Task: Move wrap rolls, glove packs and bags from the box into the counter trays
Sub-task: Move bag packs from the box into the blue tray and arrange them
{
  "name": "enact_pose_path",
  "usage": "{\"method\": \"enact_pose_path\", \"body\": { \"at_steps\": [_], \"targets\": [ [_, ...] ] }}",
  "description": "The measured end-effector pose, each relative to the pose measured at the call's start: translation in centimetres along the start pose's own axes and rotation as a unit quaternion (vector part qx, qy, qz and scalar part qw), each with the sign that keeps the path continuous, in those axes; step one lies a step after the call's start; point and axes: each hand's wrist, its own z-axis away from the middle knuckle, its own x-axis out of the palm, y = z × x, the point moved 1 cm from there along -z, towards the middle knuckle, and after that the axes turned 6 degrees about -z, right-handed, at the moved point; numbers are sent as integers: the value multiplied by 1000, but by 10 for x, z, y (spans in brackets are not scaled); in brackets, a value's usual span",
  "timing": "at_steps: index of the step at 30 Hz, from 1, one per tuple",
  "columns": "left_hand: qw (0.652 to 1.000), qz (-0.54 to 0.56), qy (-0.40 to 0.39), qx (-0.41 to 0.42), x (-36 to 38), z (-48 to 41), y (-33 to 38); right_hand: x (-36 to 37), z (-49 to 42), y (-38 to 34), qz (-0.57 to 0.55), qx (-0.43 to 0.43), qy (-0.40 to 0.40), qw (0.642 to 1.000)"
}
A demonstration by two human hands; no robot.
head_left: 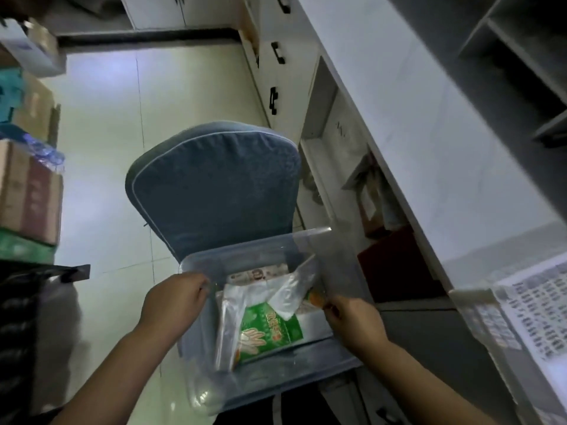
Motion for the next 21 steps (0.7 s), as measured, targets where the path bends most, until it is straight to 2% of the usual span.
{"method": "enact_pose_path", "body": {
  "at_steps": [5, 9, 14, 18, 21],
  "targets": [
    [998, -17, -57, -5, 38, -3, -9, 46, -51, 23, 31, 27, -109, 993],
    [995, -48, -88, -29, 67, -3, -13, 88, -107, 33, 26, 14, -181, 983],
    [993, -1, -82, -86, 109, -10, -16, 137, -178, 52, 50, -44, -210, 975],
    [989, 19, -94, -116, 153, -20, -12, 167, -217, 70, 152, -103, -253, 950],
    [980, 70, -81, -166, 184, -26, -5, 173, -226, 78, 227, -121, -243, 935]
  ]
}}
